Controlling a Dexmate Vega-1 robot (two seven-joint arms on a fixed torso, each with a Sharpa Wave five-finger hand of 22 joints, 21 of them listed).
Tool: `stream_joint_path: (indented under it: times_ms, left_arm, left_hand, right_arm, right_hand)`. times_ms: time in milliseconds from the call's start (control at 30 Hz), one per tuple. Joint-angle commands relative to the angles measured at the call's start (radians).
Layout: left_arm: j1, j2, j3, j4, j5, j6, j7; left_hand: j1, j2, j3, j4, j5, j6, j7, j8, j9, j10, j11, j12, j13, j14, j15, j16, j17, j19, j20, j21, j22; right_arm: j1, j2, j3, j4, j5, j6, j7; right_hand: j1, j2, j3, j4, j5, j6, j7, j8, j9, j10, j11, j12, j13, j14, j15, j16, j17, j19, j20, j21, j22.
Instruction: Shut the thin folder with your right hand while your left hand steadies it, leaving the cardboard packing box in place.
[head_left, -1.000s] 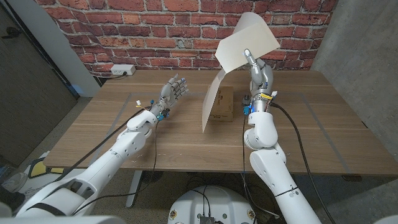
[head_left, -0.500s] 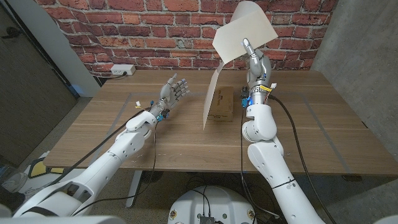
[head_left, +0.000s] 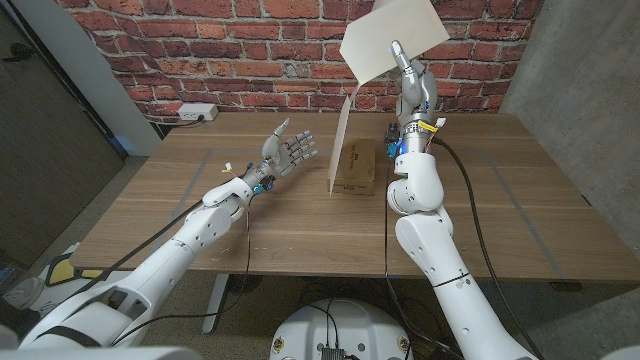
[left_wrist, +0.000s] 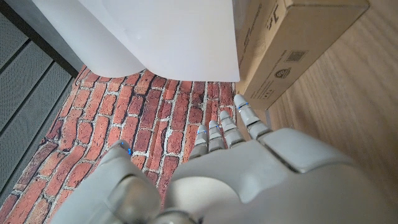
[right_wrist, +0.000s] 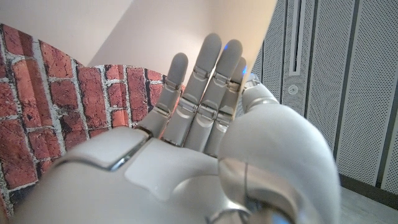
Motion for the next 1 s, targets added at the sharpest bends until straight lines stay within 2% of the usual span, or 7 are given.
stream_joint_path:
  times_ms: [33, 133, 400, 467, 700, 900, 1000]
  left_arm:
    - [-0.040, -0.037, -0.004, 0.071, -0.097, 0.091, -0.156]
    - [-0.047, -0.048, -0.007, 0.087, -0.108, 0.098, -0.181]
    - [-0.059, -0.076, -0.010, 0.117, -0.122, 0.111, -0.227]
    - [-0.064, -0.081, -0.009, 0.123, -0.127, 0.121, -0.241]
    - [-0.070, -0.093, -0.003, 0.124, -0.122, 0.133, -0.254]
    - [-0.079, -0.101, 0.005, 0.128, -0.130, 0.166, -0.269]
    - [-0.098, -0.117, 0.014, 0.159, -0.137, 0.185, -0.303]
  left_hand:
    - [0.012, 0.005, 0.002, -0.006, 0.003, 0.000, 0.012, 0.000, 0.005, 0.016, 0.000, 0.004, 0.005, 0.010, 0.002, 0.007, 0.004, 0.014, 0.003, 0.007, 0.003]
    - [0.015, 0.004, 0.002, -0.008, 0.004, -0.003, 0.017, -0.003, 0.005, 0.016, 0.001, 0.002, 0.005, 0.012, 0.001, 0.005, 0.004, 0.025, -0.003, 0.008, 0.002]
    - [0.029, -0.001, -0.003, -0.015, 0.005, -0.016, 0.044, -0.012, 0.006, 0.021, 0.009, -0.005, 0.006, 0.024, 0.006, -0.001, 0.004, 0.102, -0.064, 0.015, -0.002]
    - [0.036, -0.005, -0.006, -0.019, 0.005, -0.023, 0.055, -0.016, 0.006, 0.024, 0.025, -0.009, 0.006, 0.034, 0.008, -0.002, 0.004, 0.142, -0.066, 0.017, -0.006]
    - [0.045, -0.026, -0.022, -0.025, 0.008, -0.055, 0.116, -0.024, 0.008, 0.042, 0.075, -0.012, 0.005, 0.076, 0.040, 0.000, 0.003, 0.225, -0.038, 0.007, -0.010]
    - [0.045, -0.044, -0.037, -0.027, 0.011, -0.049, 0.135, -0.019, 0.009, 0.069, 0.099, -0.011, 0.003, 0.128, 0.050, 0.008, 0.002, 0.289, -0.024, 0.002, -0.011]
    - [0.050, -0.055, -0.052, -0.029, 0.018, 0.007, 0.139, -0.001, 0.009, 0.133, 0.102, -0.001, 0.002, 0.184, 0.032, 0.012, 0.001, 0.360, -0.023, -0.010, -0.011]
  right_arm:
    - [0.045, 0.008, -0.001, 0.013, 0.007, 0.006, 0.015]
    - [0.055, 0.011, -0.002, 0.013, 0.022, 0.008, 0.027]
    - [0.079, 0.023, -0.007, 0.019, 0.013, 0.035, 0.024]
    - [0.085, 0.026, -0.008, 0.021, 0.011, 0.041, 0.021]
    - [0.099, 0.031, -0.011, 0.027, -0.003, 0.064, 0.002]
    - [0.094, 0.024, -0.013, 0.016, -0.003, 0.064, -0.009]
    - [0.090, 0.021, -0.015, 0.013, 0.005, 0.063, -0.010]
  right_hand:
    - [0.011, -0.003, 0.010, 0.003, 0.002, 0.002, -0.006, 0.008, 0.003, -0.001, -0.005, -0.002, 0.006, 0.009, -0.047, -0.004, 0.003, -0.003, -0.103, 0.007, -0.001]
    - [0.011, -0.003, 0.011, 0.003, 0.002, 0.002, -0.006, 0.008, 0.001, 0.000, -0.003, -0.003, 0.006, 0.010, -0.047, -0.006, 0.005, -0.004, -0.104, 0.011, -0.004]
    - [0.010, -0.005, 0.014, 0.003, 0.002, 0.003, -0.007, 0.009, 0.002, 0.000, -0.006, -0.004, 0.008, 0.012, -0.047, -0.010, 0.008, -0.007, -0.106, 0.018, -0.011]
    - [0.009, -0.005, 0.015, 0.003, 0.002, 0.002, -0.007, 0.009, 0.001, 0.001, -0.009, -0.005, 0.008, 0.013, -0.047, -0.012, 0.009, -0.008, -0.106, 0.020, -0.013]
    - [0.007, -0.007, 0.018, 0.003, 0.003, 0.003, -0.008, 0.009, -0.001, 0.003, -0.007, -0.007, 0.008, 0.014, -0.047, -0.017, 0.013, -0.012, -0.108, 0.029, -0.020]
    - [0.006, -0.008, 0.020, 0.003, 0.003, 0.003, -0.008, 0.011, 0.000, 0.003, -0.011, -0.008, 0.009, 0.015, -0.047, -0.021, 0.016, -0.014, -0.108, 0.035, -0.026]
    - [0.006, -0.008, 0.022, 0.003, 0.003, 0.003, -0.008, 0.012, 0.000, 0.002, -0.009, -0.010, 0.010, 0.016, -0.047, -0.023, 0.018, -0.015, -0.110, 0.038, -0.029]
